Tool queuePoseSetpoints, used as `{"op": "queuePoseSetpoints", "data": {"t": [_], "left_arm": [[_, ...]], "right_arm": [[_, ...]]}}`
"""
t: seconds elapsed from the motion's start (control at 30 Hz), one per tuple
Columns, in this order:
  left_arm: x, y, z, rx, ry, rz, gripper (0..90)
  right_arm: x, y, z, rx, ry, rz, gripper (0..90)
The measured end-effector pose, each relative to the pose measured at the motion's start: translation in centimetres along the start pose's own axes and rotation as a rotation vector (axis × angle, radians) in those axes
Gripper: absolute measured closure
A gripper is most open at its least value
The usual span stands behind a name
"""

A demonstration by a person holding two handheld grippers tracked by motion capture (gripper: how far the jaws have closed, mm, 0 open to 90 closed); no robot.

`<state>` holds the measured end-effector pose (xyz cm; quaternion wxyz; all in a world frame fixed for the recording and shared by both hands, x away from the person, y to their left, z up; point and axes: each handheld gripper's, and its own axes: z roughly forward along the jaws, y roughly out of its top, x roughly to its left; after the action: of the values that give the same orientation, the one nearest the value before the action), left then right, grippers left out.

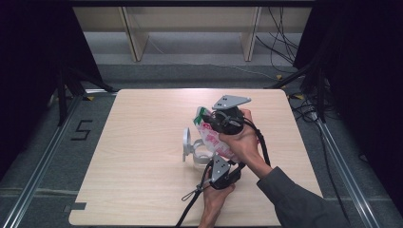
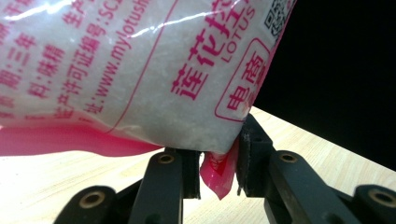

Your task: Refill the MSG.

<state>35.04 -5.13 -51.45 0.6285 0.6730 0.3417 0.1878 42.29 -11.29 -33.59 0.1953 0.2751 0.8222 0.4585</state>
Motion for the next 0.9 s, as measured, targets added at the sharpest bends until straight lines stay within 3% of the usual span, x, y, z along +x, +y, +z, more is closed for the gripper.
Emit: {"op": "queuePoseSetpoints", "data": {"t": [0.07,0.17,0.47,0.53,0.6,0.63,0.67,0.7,0.77,0.9], "left_arm": [[0.0,0.0,-0.1,0.006,0.0,0.009,73.1],[0.0,0.0,0.1,-0.025,-0.015,-0.018,73.2],[0.0,0.1,0.0,-0.028,-0.014,-0.003,73.3],[0.1,0.1,0.0,-0.028,-0.011,-0.001,73.3],[0.0,0.1,-0.1,-0.023,-0.005,0.022,73.3],[0.0,0.1,-0.1,-0.024,0.0,0.023,73.3],[0.0,0.1,0.0,-0.023,-0.002,0.022,73.4],[0.0,0.1,0.0,-0.023,-0.001,0.021,73.4],[-0.1,0.1,0.0,-0.028,0.0,0.026,73.4],[-0.1,0.2,0.1,-0.03,-0.011,0.015,73.4]], "right_arm": [[0.1,0.0,0.2,0.003,0.009,-0.004,90.0],[0.4,0.0,0.3,0.001,0.006,-0.013,90.0],[0.6,0.0,0.6,0.004,0.007,-0.014,90.0],[0.9,0.0,0.5,-0.005,-0.012,-0.013,90.0],[1.0,0.0,0.7,-0.014,-0.003,-0.029,90.0],[1.0,0.1,0.7,-0.012,-0.003,-0.039,90.0],[1.1,0.0,0.6,-0.004,-0.004,-0.019,90.0],[1.0,0.0,0.8,-0.019,-0.013,-0.039,90.0],[1.2,0.0,0.7,0.003,-0.002,-0.011,90.0],[1.0,0.1,0.8,0.005,0.001,-0.024,90.0]]}}
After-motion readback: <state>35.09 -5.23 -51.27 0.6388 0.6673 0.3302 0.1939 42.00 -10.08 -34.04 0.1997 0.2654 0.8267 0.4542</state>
